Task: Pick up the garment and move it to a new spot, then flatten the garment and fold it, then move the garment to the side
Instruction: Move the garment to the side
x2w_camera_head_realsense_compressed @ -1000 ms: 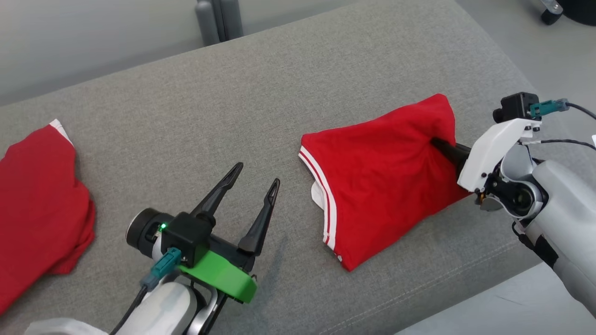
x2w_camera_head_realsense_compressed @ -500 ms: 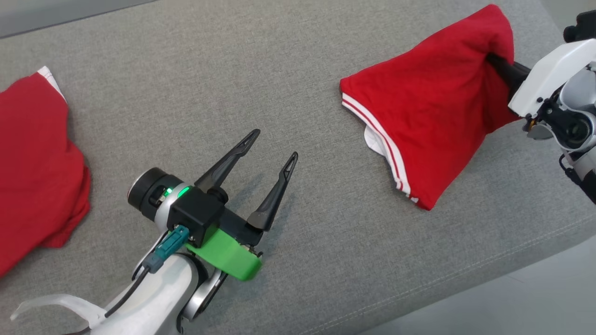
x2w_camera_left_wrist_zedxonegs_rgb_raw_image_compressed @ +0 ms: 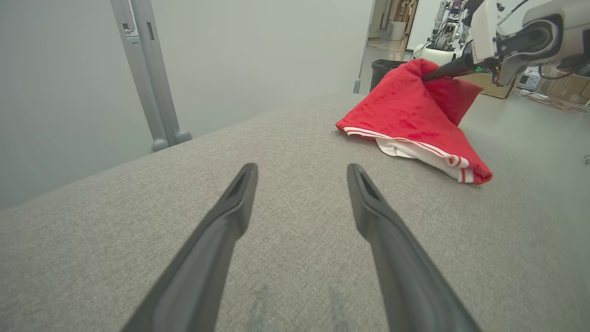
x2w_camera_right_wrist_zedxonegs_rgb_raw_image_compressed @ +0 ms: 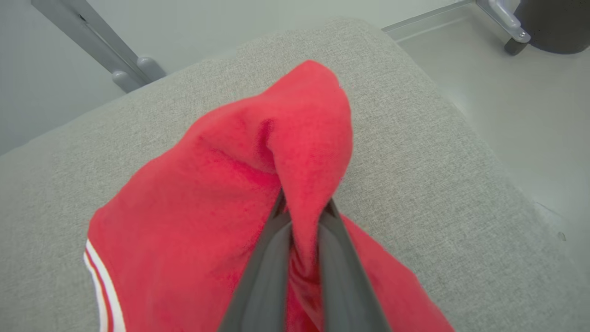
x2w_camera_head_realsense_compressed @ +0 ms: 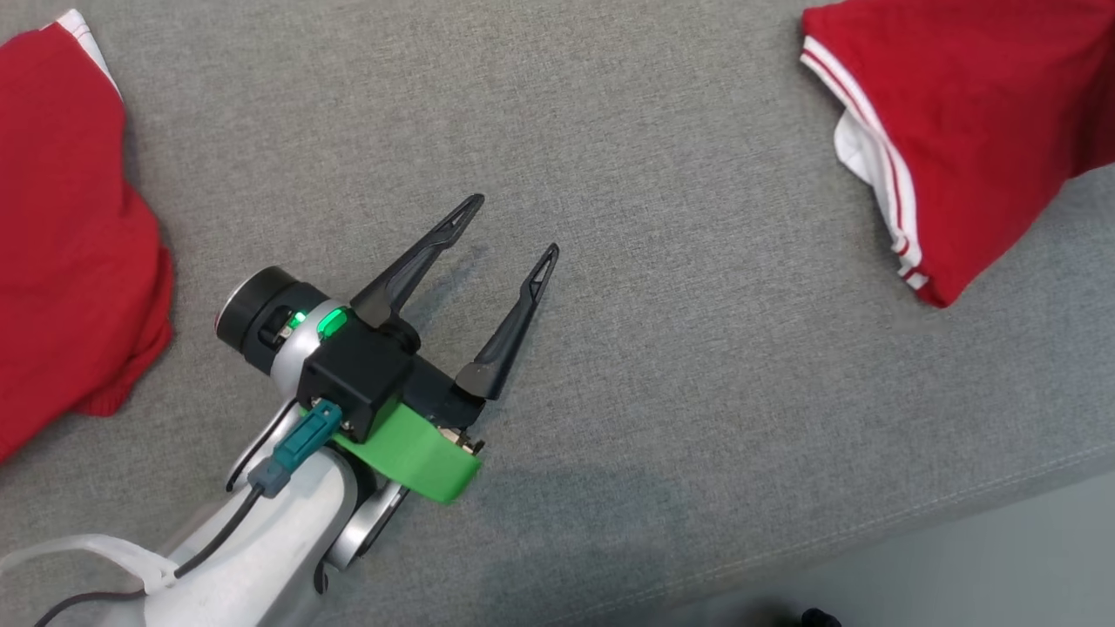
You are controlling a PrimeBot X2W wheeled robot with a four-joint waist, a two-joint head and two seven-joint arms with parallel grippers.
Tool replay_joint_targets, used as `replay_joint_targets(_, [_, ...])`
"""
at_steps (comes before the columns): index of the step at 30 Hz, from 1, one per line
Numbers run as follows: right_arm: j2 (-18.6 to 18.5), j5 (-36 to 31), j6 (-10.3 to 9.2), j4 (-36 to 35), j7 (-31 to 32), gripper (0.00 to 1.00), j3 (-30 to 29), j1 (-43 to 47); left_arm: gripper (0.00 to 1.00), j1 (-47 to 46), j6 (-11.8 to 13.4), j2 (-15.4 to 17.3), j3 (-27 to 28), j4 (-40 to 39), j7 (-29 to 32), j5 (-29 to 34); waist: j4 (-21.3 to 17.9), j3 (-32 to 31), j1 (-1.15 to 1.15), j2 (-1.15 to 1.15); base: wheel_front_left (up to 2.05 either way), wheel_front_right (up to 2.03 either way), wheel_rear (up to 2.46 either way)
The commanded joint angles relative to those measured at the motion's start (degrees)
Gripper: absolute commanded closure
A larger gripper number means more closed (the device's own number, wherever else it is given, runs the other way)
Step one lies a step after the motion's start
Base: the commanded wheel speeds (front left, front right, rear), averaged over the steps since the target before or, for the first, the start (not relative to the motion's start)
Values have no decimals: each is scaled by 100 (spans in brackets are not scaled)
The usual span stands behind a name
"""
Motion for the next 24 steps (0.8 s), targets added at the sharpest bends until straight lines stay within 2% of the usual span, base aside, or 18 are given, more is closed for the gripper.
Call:
replay_joint_targets(1, [-82, -75, 0, 69, -90, 100, -6, -107, 0, -119, 31, 54, 33, -51, 8, 43, 116, 171, -1, 0, 0, 0, 0])
replay_joint_targets(5, [-198, -303, -1, 468, -303, 100, 38, -314, 0, -186, 10, 93, 23, -109, 49, 71, 153, 324, -1, 0, 0, 0, 0])
replay_joint_targets(12, [-77, -538, -1, 1015, -685, 100, 125, -551, 0, -257, 16, 141, -5, -176, 112, 94, 170, 458, -1, 0, 0, 0, 0])
replay_joint_targets(14, [-37, -633, -1, 1197, -847, 0, 158, -622, 0, -254, 24, 147, -14, -162, 104, 91, 170, 443, -1, 0, 0, 0, 0])
replay_joint_targets(20, [96, -924, -1, 1745, -1207, 0, 295, -756, 0, -210, 46, 108, -38, -85, 45, 37, 137, 277, -1, 0, 0, 0, 0])
replay_joint_targets(24, [141, -1015, -1, 1779, -1390, 0, 375, -747, 0, -124, 46, 59, -61, -4, -10, -16, 86, 85, -1, 0, 0, 0, 0])
